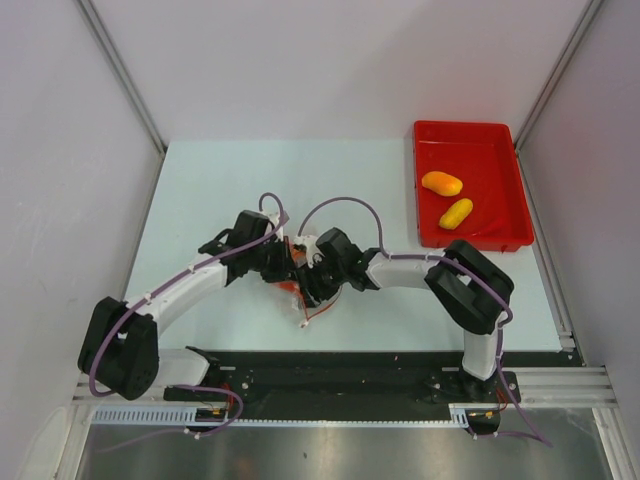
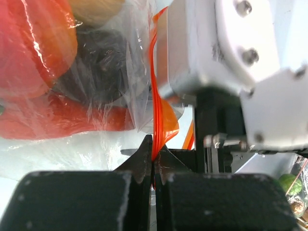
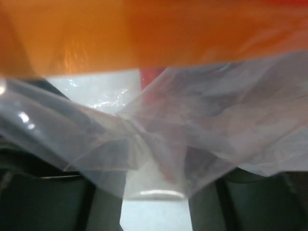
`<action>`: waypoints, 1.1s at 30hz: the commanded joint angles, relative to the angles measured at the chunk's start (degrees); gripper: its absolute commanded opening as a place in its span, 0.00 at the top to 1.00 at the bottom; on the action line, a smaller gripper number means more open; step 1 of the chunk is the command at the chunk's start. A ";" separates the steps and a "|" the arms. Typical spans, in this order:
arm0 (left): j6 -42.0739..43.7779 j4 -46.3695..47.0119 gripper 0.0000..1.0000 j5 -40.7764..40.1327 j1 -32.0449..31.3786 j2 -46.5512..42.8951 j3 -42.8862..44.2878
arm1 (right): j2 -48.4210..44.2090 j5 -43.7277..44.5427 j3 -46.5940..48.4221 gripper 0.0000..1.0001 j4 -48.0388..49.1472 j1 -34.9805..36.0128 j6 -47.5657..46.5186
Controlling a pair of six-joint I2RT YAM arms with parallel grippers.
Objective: Open the zip-top bag and remove the fake food
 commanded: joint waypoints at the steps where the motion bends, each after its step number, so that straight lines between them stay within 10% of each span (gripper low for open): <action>1: -0.64 2.11 1.00 3.76 -0.77 -1.64 -0.60 | 0.81 3.88 0.21 0.51 1.49 0.77 0.21; 8: 1.82 0.18 1.00 1.83 -0.77 -0.85 0.97 | -6.22 6.34 4.25 0.79 -10.55 0.33 0.39; 33: 6.39 -4.31 1.00 -4.68 -0.24 -1.90 5.90 | -44.27 9.41 -10.95 0.93 -36.57 -2.38 3.81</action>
